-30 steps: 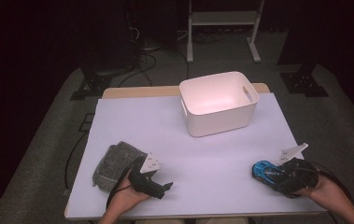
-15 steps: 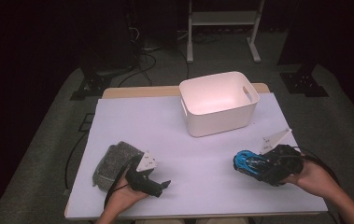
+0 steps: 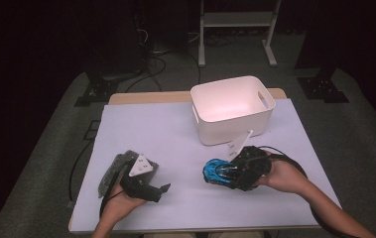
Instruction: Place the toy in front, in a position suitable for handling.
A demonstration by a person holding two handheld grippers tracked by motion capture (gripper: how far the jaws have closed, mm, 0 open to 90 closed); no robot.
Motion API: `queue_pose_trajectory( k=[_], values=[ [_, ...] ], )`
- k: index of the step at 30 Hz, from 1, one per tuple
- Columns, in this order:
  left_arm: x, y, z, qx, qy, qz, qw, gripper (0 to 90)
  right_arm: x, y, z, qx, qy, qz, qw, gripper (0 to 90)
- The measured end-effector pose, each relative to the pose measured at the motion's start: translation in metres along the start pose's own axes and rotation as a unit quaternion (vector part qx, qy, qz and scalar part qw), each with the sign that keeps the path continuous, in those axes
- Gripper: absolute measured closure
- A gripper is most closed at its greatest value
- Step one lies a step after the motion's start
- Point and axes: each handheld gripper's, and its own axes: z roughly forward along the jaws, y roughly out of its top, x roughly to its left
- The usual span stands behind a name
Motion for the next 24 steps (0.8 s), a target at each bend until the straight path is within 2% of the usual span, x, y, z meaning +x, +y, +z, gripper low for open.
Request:
queue_pose_trajectory(
  k=[2,4,5,7,8,10,14,15,18,19,22,23,24],
  values=[
    [0.003,0.000,-0.003,-0.002,0.002,-0.003,1.0000,2.9,0.000,0.004,0.006,0.001,0.005,-0.004,1.0000,25.1],
    [0.010,-0.002,-0.009,-0.005,0.011,-0.012,0.9999,2.9,0.002,0.014,0.023,0.008,0.016,-0.017,0.9997,25.1],
    [0.010,-0.002,-0.009,-0.005,0.011,-0.012,0.9999,2.9,0.002,0.014,0.023,0.008,0.016,-0.017,0.9997,25.1],
    [0.016,-0.004,-0.013,-0.006,0.016,-0.019,0.9997,2.9,0.001,0.019,0.033,0.010,0.025,-0.017,0.9995,25.1],
    [0.019,-0.005,-0.015,-0.006,0.018,-0.024,0.9995,2.9,0.002,0.023,0.044,0.013,0.031,-0.023,0.9992,25.1],
    [0.021,-0.006,-0.016,-0.006,0.021,-0.026,0.9994,3.0,0.002,0.024,0.048,0.015,0.032,-0.023,0.9991,25.1],
    [0.026,-0.009,-0.018,-0.001,0.026,-0.030,0.9992,3.3,0.006,0.029,0.070,0.029,0.041,-0.037,0.9980,25.1],
    [0.026,-0.010,-0.018,0.001,0.027,-0.030,0.9992,3.4,0.008,0.030,0.080,0.035,0.048,-0.039,0.9974,25.0],
    [0.029,-0.012,-0.017,0.004,0.029,-0.032,0.9991,3.5,0.009,0.029,0.089,0.040,0.049,-0.043,0.9970,25.1],
    [0.030,-0.012,-0.017,0.006,0.028,-0.032,0.9991,3.5,0.009,0.027,0.097,0.044,0.044,-0.055,0.9965,25.0],
    [0.031,-0.014,-0.016,0.011,0.026,-0.034,0.9990,3.9,0.010,0.024,0.102,0.046,0.047,-0.056,0.9963,25.0],
    [0.032,-0.015,-0.015,0.013,0.025,-0.034,0.9990,4.0,0.010,0.023,0.104,0.042,0.046,-0.059,0.9963,25.9],
    [0.032,-0.015,-0.015,0.013,0.026,-0.034,0.9990,4.0,0.010,0.022,0.103,0.028,0.047,-0.057,0.9969,26.2]
  ],
)
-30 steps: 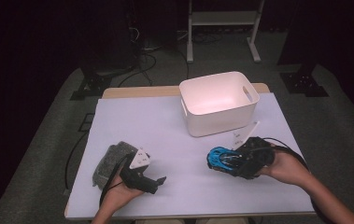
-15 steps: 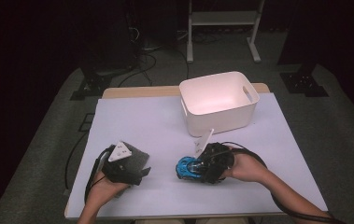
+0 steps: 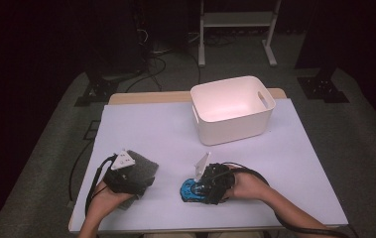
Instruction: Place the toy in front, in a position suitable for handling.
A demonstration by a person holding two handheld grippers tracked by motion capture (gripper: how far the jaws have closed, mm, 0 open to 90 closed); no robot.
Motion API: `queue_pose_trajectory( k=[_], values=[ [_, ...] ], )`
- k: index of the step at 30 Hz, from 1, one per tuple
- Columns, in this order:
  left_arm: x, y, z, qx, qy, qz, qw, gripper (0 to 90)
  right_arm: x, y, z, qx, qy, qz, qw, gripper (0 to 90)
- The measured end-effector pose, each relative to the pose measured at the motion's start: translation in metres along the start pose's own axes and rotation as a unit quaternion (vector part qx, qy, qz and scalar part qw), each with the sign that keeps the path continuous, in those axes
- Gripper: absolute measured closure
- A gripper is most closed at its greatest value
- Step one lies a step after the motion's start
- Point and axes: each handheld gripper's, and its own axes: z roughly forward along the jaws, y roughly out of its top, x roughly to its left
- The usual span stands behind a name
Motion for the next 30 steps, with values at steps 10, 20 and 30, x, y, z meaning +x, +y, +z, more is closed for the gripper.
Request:
queue_pose_trajectory(
  k=[10,20,30],
  values=[
    [-0.001,-0.003,0.008,0.019,-0.021,0.017,0.9995,12.6,0.001,-0.015,-0.016,-0.040,-0.011,0.018,0.9990,17.4],
    [0.006,0.004,0.017,0.043,-0.042,0.028,0.9978,27.1,0.008,-0.070,-0.047,-0.120,-0.038,0.082,0.9887,16.7],
    [0.024,0.004,0.031,0.094,-0.037,0.025,0.9946,27.4,0.006,-0.084,-0.033,-0.133,-0.017,0.092,0.9867,15.9]
  ],
)
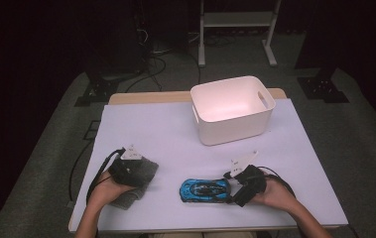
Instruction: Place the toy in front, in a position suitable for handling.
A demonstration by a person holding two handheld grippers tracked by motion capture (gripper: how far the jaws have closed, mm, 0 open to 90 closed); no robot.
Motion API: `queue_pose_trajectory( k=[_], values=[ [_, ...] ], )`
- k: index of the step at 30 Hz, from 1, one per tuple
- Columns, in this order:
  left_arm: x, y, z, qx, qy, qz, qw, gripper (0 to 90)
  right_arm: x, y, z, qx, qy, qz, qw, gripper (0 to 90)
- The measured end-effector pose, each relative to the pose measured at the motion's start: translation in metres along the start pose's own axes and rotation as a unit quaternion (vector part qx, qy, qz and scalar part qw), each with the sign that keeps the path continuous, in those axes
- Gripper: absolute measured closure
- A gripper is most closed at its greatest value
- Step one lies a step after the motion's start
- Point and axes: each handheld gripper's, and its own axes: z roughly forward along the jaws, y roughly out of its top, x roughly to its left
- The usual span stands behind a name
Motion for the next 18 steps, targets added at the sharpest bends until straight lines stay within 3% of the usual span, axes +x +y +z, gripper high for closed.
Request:
queue_pose_trajectory(
  k=[3,4,5,7,10,12,14,16,18],
  values=[
    [0.001,-0.003,0.008,0.013,0.010,0.017,0.9997,35.8,0.001,-0.003,0.005,0.006,0.000,-0.006,1.0000,15.9],
    [0.001,-0.004,0.009,0.009,0.014,0.020,0.9997,43.2,0.002,-0.007,0.008,0.006,0.001,-0.006,1.0000,16.0],
    [0.003,-0.003,0.009,0.008,0.015,0.016,0.9997,43.2,0.002,-0.007,0.008,0.006,0.001,-0.006,1.0000,16.0],
    [0.004,-0.004,0.008,0.000,0.018,0.011,0.9998,54.2,0.002,-0.009,0.010,0.004,-0.003,-0.009,0.9999,16.5],
    [0.004,-0.007,0.007,-0.009,0.026,0.025,0.9993,72.7,0.002,-0.010,0.011,0.001,-0.005,-0.018,0.9998,21.1],
    [0.004,-0.006,0.005,-0.009,0.027,0.032,0.9991,77.9,0.002,-0.010,0.011,-0.001,-0.003,-0.024,0.9997,23.7],
    [0.001,-0.003,0.001,-0.013,0.020,0.038,0.9990,79.0,0.004,-0.009,0.011,0.000,-0.007,-0.025,0.9997,23.9],
    [-0.007,0.005,-0.005,-0.025,-0.008,0.051,0.9983,79.0,0.004,-0.009,0.012,0.000,-0.009,-0.027,0.9996,24.0],
    [-0.022,0.017,-0.010,-0.037,-0.028,0.084,0.9954,79.0,0.003,-0.010,0.012,-0.005,-0.004,-0.021,0.9998,24.1]
  ],
)
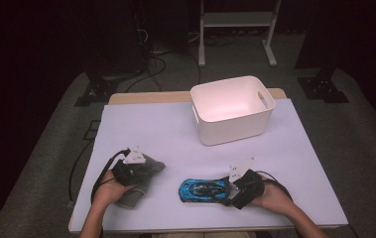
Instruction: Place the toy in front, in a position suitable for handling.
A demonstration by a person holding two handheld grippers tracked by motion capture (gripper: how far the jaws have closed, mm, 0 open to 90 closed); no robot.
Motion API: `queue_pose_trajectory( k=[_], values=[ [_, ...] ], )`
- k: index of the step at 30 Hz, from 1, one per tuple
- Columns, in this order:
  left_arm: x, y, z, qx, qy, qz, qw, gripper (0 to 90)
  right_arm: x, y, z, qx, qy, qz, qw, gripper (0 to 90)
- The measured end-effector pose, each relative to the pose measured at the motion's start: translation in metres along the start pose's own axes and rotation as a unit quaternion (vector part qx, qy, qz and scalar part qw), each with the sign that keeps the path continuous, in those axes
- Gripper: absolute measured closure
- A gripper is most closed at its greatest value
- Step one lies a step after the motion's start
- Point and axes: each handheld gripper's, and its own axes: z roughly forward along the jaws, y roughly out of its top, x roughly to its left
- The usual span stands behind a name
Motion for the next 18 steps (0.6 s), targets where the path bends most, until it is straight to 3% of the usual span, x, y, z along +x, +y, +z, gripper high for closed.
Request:
queue_pose_trajectory(
  k=[2,4,7,10,12,14,16,18],
  values=[
    [-0.015,0.016,0.001,-0.018,-0.031,0.031,0.9989,78.9,0.000,0.000,0.000,-0.001,0.000,-0.002,1.0000,24.1],
    [-0.028,0.033,0.009,-0.026,-0.066,0.059,0.9958,78.6,0.000,-0.001,0.000,-0.003,-0.001,0.001,1.0000,24.0],
    [-0.046,0.052,0.028,-0.013,-0.105,0.106,0.9888,78.3,0.001,-0.002,0.000,-0.007,-0.003,0.002,1.0000,24.1],
    [-0.057,0.056,0.048,0.002,-0.140,0.123,0.9825,77.3,0.001,-0.003,0.001,-0.011,-0.006,0.000,0.9999,24.1],
    [-0.060,0.053,0.053,0.011,-0.150,0.119,0.9813,70.6,0.001,-0.004,0.000,-0.013,-0.005,0.000,0.9999,24.1],
    [-0.058,0.052,0.050,0.004,-0.160,0.099,0.9821,49.7,0.001,-0.005,0.000,-0.017,-0.004,0.000,0.9998,23.9],
    [-0.054,0.053,0.042,-0.019,-0.156,0.075,0.9847,44.4,0.001,-0.005,0.000,-0.019,-0.004,0.001,0.9998,23.8],
    [-0.048,0.053,0.038,-0.044,-0.161,0.047,0.9849,38.3,0.000,-0.005,0.000,-0.020,-0.001,0.002,0.9998,23.3]
  ],
)
